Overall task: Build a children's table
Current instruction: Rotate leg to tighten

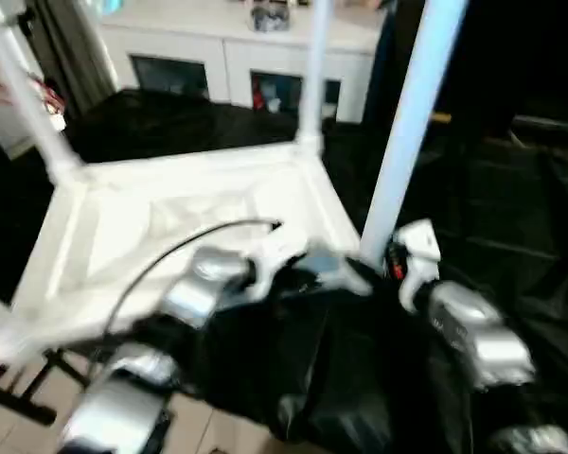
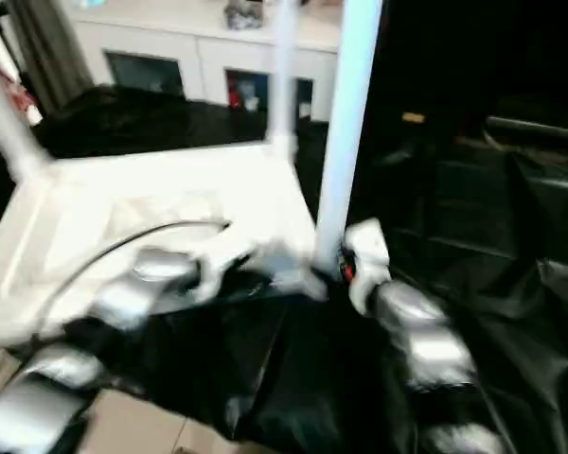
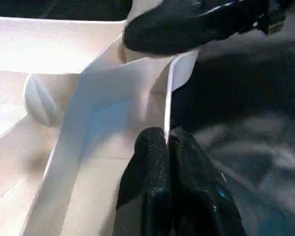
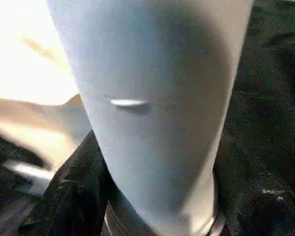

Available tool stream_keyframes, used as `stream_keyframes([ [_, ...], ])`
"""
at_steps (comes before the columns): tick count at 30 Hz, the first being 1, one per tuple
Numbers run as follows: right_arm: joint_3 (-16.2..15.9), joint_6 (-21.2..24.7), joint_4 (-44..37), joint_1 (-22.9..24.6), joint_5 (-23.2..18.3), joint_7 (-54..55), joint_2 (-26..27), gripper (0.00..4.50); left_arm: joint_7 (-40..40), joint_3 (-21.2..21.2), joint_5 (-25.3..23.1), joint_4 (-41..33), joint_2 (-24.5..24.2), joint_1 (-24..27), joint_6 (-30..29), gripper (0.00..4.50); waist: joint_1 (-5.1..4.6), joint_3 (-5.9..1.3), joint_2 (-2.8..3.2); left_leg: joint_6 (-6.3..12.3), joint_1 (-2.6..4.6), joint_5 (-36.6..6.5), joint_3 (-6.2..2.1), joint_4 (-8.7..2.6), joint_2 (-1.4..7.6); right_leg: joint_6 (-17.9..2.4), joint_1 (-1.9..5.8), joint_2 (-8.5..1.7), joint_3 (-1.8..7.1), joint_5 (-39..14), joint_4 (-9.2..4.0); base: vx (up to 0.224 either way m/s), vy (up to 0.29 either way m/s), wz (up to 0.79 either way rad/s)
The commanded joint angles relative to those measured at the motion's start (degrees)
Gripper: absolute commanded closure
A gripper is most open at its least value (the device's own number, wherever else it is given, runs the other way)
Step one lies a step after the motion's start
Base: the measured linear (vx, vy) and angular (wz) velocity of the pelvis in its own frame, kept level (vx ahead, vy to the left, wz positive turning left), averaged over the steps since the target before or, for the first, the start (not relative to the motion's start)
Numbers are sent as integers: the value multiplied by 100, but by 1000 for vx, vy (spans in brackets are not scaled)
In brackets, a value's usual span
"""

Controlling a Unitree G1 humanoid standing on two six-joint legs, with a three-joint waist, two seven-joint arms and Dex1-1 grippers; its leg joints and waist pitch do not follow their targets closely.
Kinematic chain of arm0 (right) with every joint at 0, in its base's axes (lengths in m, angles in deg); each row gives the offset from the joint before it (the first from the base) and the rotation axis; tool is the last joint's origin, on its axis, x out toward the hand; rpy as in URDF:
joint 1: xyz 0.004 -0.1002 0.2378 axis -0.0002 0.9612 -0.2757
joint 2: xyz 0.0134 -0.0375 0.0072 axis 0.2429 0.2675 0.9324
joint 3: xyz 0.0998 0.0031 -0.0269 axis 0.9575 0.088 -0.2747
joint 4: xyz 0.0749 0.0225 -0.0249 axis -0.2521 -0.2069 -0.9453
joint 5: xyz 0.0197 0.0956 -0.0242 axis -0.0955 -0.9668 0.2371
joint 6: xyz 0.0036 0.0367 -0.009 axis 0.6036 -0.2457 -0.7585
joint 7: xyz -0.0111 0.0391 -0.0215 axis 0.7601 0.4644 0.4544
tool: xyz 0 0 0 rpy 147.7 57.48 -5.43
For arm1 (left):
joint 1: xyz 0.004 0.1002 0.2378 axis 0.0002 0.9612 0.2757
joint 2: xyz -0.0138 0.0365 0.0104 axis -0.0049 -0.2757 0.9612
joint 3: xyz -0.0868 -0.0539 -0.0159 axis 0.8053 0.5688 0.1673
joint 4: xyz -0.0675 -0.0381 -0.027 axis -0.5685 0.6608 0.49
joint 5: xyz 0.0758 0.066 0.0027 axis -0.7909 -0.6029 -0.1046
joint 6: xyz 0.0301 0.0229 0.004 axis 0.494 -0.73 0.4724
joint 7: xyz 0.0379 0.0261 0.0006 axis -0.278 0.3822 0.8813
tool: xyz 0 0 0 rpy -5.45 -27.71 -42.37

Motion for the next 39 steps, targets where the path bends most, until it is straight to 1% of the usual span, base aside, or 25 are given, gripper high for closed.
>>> stream_keyframes([
  [1,-294,190,471,-124,101,564,547,196,949,252,31,93,318,-387,-5,450,-29,-316,-38,83,99,-1525,-192,-451,305,-981,198,-400,233,-2225,-479,0,0,0],
  [2,-243,146,616,-256,123,810,694,196,1062,230,-20,159,403,-424,40,450,-47,-336,-37,71,95,-1448,-187,-444,294,-1021,203,-389,233,-2026,-460,0,0,0],
  [3,-247,83,678,-337,151,923,792,196,1069,192,-49,169,460,-426,75,450,-57,-332,-38,75,83,-1417,-187,-444,297,-1049,209,-388,238,-1925,-453,0,0,0],
  [4,-401,-158,644,-360,316,846,820,196,987,153,-69,157,499,-401,131,450,-61,-332,-41,123,65,-1353,-181,-442,299,-1095,228,-390,236,-1748,-440,0,0,0],
  [5,-401,-158,644,-360,316,846,820,196,987,153,-69,157,499,-401,131,450,-58,-339,-41,152,66,-1344,-175,-432,299,-1106,223,-392,235,-1700,-436,0,0,0],
  [6,-415,-231,603,-337,264,673,828,161,880,113,-76,118,483,-367,181,450,-55,-351,-17,220,54,-1255,-173,-421,293,-1146,248,-399,239,-1526,-413,0,0,0],
  [7,-397,-281,601,-331,235,580,853,140,833,91,-86,129,479,-360,228,450,-58,-349,-29,263,46,-1214,-167,-420,294,-1158,250,-391,238,-1452,-414,0,0,0],
  [8,-379,-251,529,-299,184,463,838,126,751,73,-84,105,446,-337,268,450,-52,-360,-17,354,48,-1096,-160,-402,295,-1232,252,-388,240,-1241,-386,0,0,0],
  [10,-356,-85,320,-217,15,158,747,115,480,35,-42,17,340,-264,409,450,-52,-364,-13,457,33,-1029,-159,-401,301,-1271,280,-385,237,-1094,-370,0,0,0],
  [11,-356,-77,309,-212,8,143,739,115,461,33,-39,10,332,-258,415,450,-56,-365,-14,471,33,-999,-160,-400,305,-1292,277,-384,236,-1041,-362,0,0,0],
  [13,-380,31,118,-136,-102,-155,553,82,119,-14,21,-133,187,-153,515,450,-48,-369,-16,527,37,-970,-159,-394,307,-1356,294,-396,235,-982,-355,0,0,0],
  [14,-421,28,49,-102,-91,-300,419,78,-46,-46,51,-202,93,-93,565,450,-42,-363,-15,550,33,-963,-162,-399,320,-1363,292,-394,233,-981,-350,0,0,0],
  [17,-497,-74,-8,-58,-28,-600,127,57,-350,-73,124,-329,-78,11,663,450,-64,-351,-9,487,39,-1107,-158,-409,320,-1367,281,-388,226,-1176,-364,0,0,0],
  [18,-563,-188,-69,2,-35,-1012,-136,57,-649,-80,217,-466,-214,94,698,450,-79,-338,-9,451,40,-1220,-158,-417,324,-1350,274,-388,231,-1315,-382,0,0,0],
  [19,-577,-203,-87,15,-40,-1082,-176,57,-695,-82,231,-490,-233,106,699,450,-78,-336,-8,441,44,-1289,-155,-415,328,-1336,270,-394,235,-1405,-392,0,0,0],
  [21,-622,-226,-209,86,-73,-1462,-368,57,-931,-101,278,-589,-335,155,702,450,-81,-336,-4,434,39,-1267,-156,-418,333,-1345,270,-387,243,-1344,-384,0,0,0],
  [22,-665,-215,-358,165,-115,-1886,-595,57,-1202,-138,306,-663,-462,198,717,450,-65,-343,-13,447,41,-1234,-159,-413,336,-1366,286,-391,240,-1282,-371,0,0,0],
  [24,-700,-196,-450,213,-163,-2142,-733,57,-1347,-164,320,-704,-534,220,708,450,-38,-342,-11,517,41,-1171,-147,-404,342,-1411,281,-381,239,-1172,-356,0,0,0],
  [27,-811,-75,-699,331,-308,-2781,-1079,57,-1688,-198,365,-795,-691,268,680,450,13,-346,11,546,44,-1108,-138,-398,361,-1462,277,-374,232,-1040,-333,0,0,0],
  [31,-948,8,-860,405,-431,-3238,-1344,90,-1962,-239,405,-906,-816,315,626,450,69,-344,7,515,58,-1132,-132,-394,370,-1478,264,-387,237,-1125,-334,0,0,0],
  [32,-977,15,-890,425,-429,-3328,-1396,98,-2043,-251,404,-927,-855,325,606,450,73,-347,-22,507,56,-1103,-133,-394,375,-1467,268,-393,241,-1140,-328,0,0,0],
  [36,-1038,35,-972,477,-433,-3560,-1530,123,-2309,-309,407,-975,-996,352,563,450,75,-341,-16,507,49,-1081,-133,-396,369,-1435,258,-393,240,-1213,-335,0,0,0],
  [37,-1054,85,-1034,502,-491,-3665,-1568,130,-2403,-337,412,-983,-1055,350,541,450,77,-337,-60,500,53,-1113,-129,-395,364,-1413,257,-392,239,-1318,-344,0,0,0],
  [38,-1055,86,-1035,503,-492,-3668,-1569,148,-2405,-337,412,-983,-1056,350,540,450,86,-338,-44,491,57,-1114,-133,-396,366,-1404,256,-394,240,-1352,-339,0,0,0],
  [39,-1064,95,-1054,510,-511,-3704,-1583,148,-2433,-340,414,-992,-1071,351,531,450,80,-335,-38,483,54,-1108,-133,-399,370,-1395,250,-394,241,-1373,-345,0,0,0],
])
